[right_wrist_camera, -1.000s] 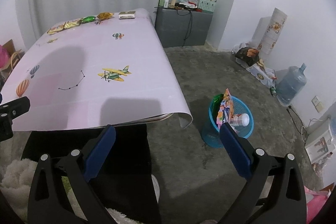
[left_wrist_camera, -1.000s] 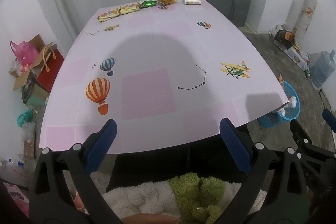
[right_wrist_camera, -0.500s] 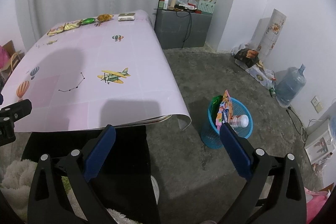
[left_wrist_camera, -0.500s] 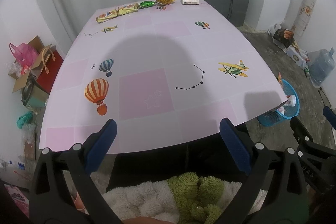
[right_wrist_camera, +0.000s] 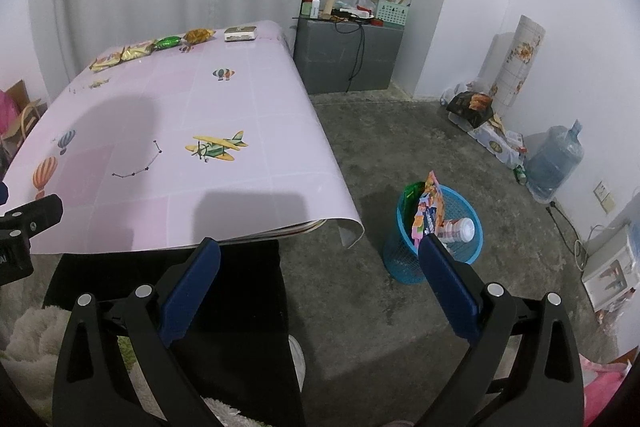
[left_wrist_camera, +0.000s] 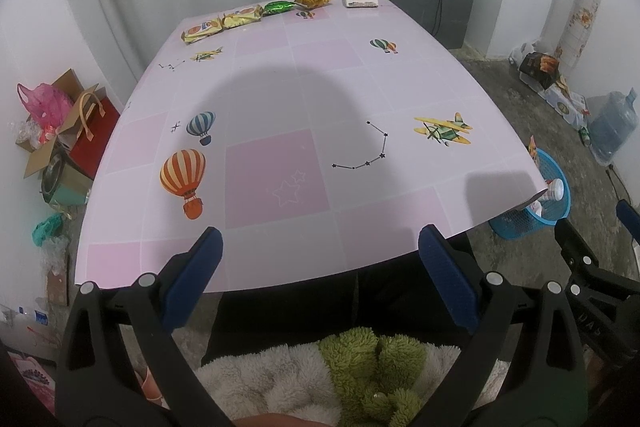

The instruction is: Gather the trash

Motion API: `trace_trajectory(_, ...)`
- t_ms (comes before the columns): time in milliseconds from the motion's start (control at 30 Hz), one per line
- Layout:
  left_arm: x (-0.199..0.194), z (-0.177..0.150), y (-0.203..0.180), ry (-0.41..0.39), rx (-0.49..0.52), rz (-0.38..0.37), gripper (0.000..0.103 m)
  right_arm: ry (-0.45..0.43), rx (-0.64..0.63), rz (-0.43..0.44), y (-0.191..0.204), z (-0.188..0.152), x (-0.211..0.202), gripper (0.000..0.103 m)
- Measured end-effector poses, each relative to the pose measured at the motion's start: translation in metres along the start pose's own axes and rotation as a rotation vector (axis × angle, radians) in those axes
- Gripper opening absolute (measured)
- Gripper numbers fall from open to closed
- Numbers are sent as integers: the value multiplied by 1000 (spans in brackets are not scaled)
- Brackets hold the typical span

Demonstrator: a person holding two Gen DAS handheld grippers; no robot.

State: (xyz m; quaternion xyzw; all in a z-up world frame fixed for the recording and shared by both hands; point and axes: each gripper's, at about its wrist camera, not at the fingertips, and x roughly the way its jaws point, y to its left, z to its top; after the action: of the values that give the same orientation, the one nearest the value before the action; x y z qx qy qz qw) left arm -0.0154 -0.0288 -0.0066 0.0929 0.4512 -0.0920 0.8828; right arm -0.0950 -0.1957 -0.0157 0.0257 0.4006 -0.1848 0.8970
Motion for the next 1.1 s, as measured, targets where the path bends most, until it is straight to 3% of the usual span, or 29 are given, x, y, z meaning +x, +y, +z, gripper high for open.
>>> trace_trajectory(1100,0,0,0,1,1,-1,94,-3,6,0,2,3,-3,96)
